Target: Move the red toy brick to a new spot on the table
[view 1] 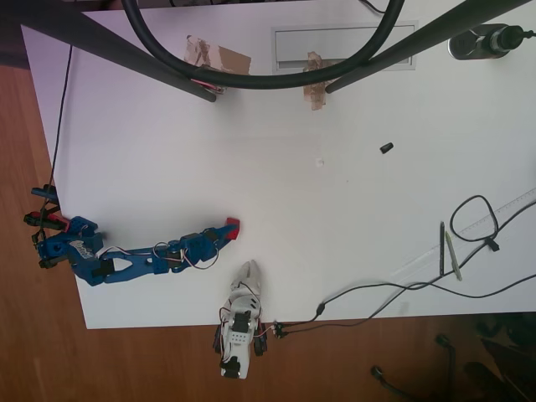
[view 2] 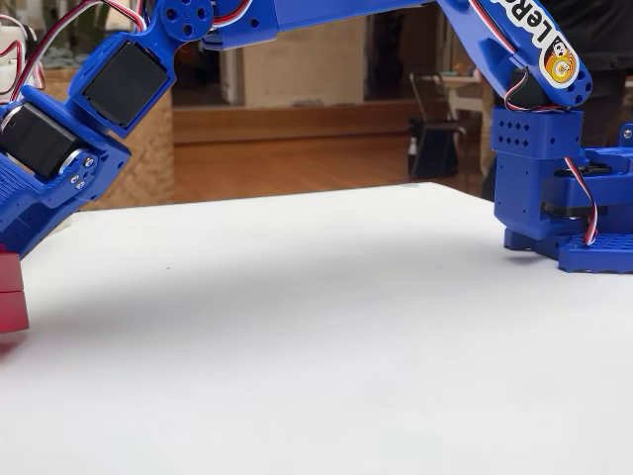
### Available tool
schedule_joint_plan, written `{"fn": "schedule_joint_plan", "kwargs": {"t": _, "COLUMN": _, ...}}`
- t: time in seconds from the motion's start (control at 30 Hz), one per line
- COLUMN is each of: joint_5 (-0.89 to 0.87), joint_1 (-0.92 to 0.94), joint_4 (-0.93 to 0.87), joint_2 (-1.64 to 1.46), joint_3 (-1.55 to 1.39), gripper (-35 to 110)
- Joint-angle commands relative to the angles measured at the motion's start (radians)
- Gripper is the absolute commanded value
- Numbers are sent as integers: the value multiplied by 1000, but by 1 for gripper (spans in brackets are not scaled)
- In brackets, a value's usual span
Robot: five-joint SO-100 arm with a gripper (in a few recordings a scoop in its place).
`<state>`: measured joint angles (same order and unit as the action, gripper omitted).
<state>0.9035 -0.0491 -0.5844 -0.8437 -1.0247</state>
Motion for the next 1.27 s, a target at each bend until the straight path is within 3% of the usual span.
{"fn": "schedule_joint_plan", "kwargs": {"t": 0.0, "joint_5": -5, "joint_1": 2, "joint_4": -11, "joint_2": -149, "joint_3": -35, "gripper": 27}}
{"fn": "schedule_joint_plan", "kwargs": {"t": 0.23, "joint_5": -26, "joint_1": 5, "joint_4": -32, "joint_2": -238, "joint_3": -123, "gripper": 31}}
{"fn": "schedule_joint_plan", "kwargs": {"t": 0.43, "joint_5": -31, "joint_1": 26, "joint_4": -18, "joint_2": -546, "joint_3": -319, "gripper": 31}}
{"fn": "schedule_joint_plan", "kwargs": {"t": 0.63, "joint_5": 190, "joint_1": 67, "joint_4": -2, "joint_2": -1095, "joint_3": -939, "gripper": 7}}
{"fn": "schedule_joint_plan", "kwargs": {"t": 0.77, "joint_5": 367, "joint_1": 66, "joint_4": -12, "joint_2": -1494, "joint_3": -1436, "gripper": 0}}
{"fn": "schedule_joint_plan", "kwargs": {"t": 1.03, "joint_5": 558, "joint_1": -38, "joint_4": -310, "joint_2": -2209, "joint_3": -2052, "gripper": 0}}
{"fn": "schedule_joint_plan", "kwargs": {"t": 1.23, "joint_5": 621, "joint_1": -11, "joint_4": -595, "joint_2": -2473, "joint_3": -2197, "gripper": 0}}
